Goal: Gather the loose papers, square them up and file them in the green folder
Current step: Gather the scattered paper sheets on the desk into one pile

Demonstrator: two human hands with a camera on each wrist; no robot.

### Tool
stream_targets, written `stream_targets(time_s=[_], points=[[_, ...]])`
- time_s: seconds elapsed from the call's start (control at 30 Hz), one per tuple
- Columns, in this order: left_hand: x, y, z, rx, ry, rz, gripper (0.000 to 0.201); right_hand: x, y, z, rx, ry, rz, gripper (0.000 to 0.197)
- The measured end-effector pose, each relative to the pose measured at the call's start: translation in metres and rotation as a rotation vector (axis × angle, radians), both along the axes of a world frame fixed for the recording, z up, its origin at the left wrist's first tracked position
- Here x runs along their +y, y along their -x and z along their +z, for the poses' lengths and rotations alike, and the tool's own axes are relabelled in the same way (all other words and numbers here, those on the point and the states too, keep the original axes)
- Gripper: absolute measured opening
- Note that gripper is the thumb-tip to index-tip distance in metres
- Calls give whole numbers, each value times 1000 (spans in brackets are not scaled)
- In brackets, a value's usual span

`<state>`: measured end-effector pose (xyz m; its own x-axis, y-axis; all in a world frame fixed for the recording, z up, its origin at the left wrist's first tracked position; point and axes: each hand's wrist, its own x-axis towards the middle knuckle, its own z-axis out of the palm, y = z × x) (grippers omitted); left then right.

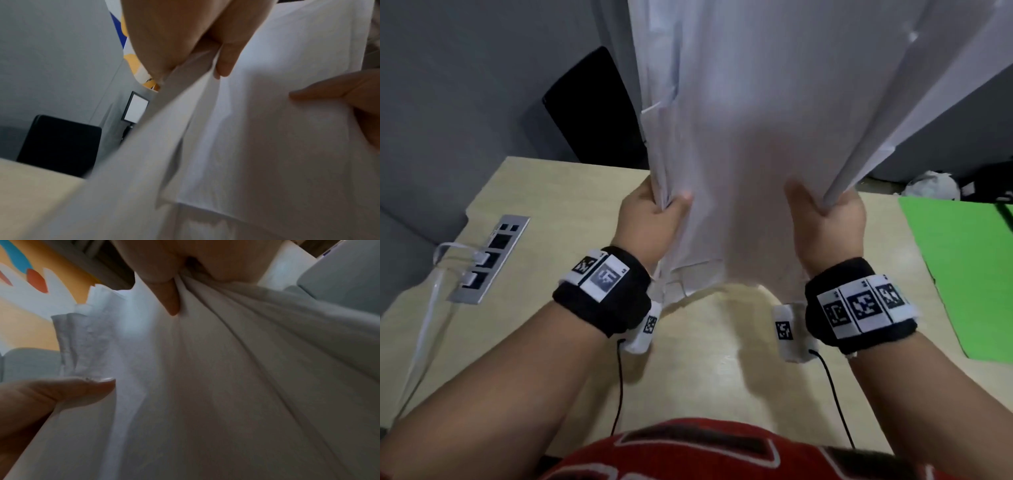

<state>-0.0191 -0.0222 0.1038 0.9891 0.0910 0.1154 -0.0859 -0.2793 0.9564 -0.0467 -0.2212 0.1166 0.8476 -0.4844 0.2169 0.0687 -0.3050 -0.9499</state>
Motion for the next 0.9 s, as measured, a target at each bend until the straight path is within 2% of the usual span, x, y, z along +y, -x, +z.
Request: stream_targets(time_s=[0.1,0.17,0.3,0.43,0.53,0.6,0.67,0.73,0.8,0.83,0.9], points=[[3,8,7,-79,48,28,21,0,8,9,-77,-67,45,12],[3,14,6,-94,106,18,28,1,12,9,-119,-68,91,22],[1,21,0,-51,170,10,39,-1,15,1,-99,59,103,43],[4,19,4,-61,123,32,31,-5,13,-1,-63,203,87,33],[11,16,19,-179,122,55,24,-8,16,12,-232,40,63,33],[17,15,25,-227,138,36,32,-9,19,15,-353,-131,118,44],[23,13,21,-200,148,-19,46,-11,18,11,-367,-226,202,60],[23,10,14,-117,98,-93,57,-11,15,7,-260,-168,230,68],[17,10,11,-87,-21,-110,56,-5,12,7,-142,-29,213,60],[14,11,14,-87,-35,-81,50,-1,10,8,-136,45,185,53],[11,12,20,-133,37,-25,36,4,10,15,-252,96,137,44]])
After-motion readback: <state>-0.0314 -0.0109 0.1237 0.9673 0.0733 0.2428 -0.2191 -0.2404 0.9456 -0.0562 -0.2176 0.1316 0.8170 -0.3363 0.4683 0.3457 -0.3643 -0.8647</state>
